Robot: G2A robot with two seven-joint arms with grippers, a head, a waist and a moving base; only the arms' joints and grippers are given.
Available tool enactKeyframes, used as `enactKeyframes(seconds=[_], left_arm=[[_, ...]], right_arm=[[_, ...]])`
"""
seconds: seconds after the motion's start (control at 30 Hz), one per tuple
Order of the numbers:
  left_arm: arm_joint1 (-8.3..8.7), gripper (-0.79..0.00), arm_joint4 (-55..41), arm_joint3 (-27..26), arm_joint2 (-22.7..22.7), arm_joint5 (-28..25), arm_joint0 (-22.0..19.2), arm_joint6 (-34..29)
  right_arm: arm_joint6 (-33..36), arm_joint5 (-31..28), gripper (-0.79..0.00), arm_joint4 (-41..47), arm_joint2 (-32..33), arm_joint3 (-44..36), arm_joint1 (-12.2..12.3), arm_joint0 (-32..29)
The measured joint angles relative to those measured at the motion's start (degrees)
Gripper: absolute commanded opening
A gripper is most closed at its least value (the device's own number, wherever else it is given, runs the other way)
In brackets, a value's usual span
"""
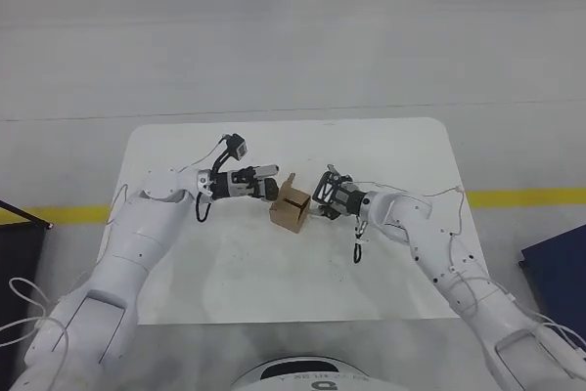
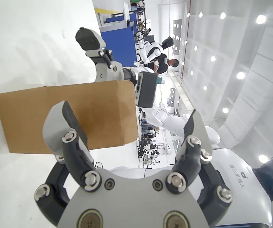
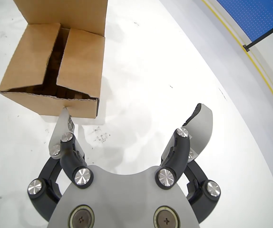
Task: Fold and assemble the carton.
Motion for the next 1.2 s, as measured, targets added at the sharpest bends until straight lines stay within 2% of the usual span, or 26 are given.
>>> enactKeyframes(seconds=[0.27,0.43,0.6,0.7,0.83,1.2], left_arm=[[-0.91,0.000,3.63,0.01,2.69,1.36,-1.55,3.05],[-1.21,0.000,6.30,0.06,3.85,2.09,-2.66,3.99],[-1.93,0.000,7.69,0.00,5.63,2.86,-3.19,5.20],[-2.29,0.000,7.80,0.55,6.21,2.89,-3.69,5.53],[-2.54,0.000,7.50,1.39,6.41,2.48,-4.24,5.30],[-3.01,0.000,6.70,2.80,6.66,1.93,-4.58,4.54]], right_arm=[[-2.15,0.13,0.000,0.58,-0.46,1.83,-0.57,0.73],[-3.99,1.25,0.000,1.33,3.77,2.33,0.43,-0.52],[-6.43,-1.07,0.000,3.88,10.17,-3.07,2.18,-4.82],[-6.10,-2.57,0.000,3.21,11.65,-7.51,2.81,-7.51],[-4.16,-3.39,0.000,1.08,10.75,-9.85,2.94,-8.89],[-1.51,0.00,0.000,0.84,5.74,-5.72,1.28,-5.89]])
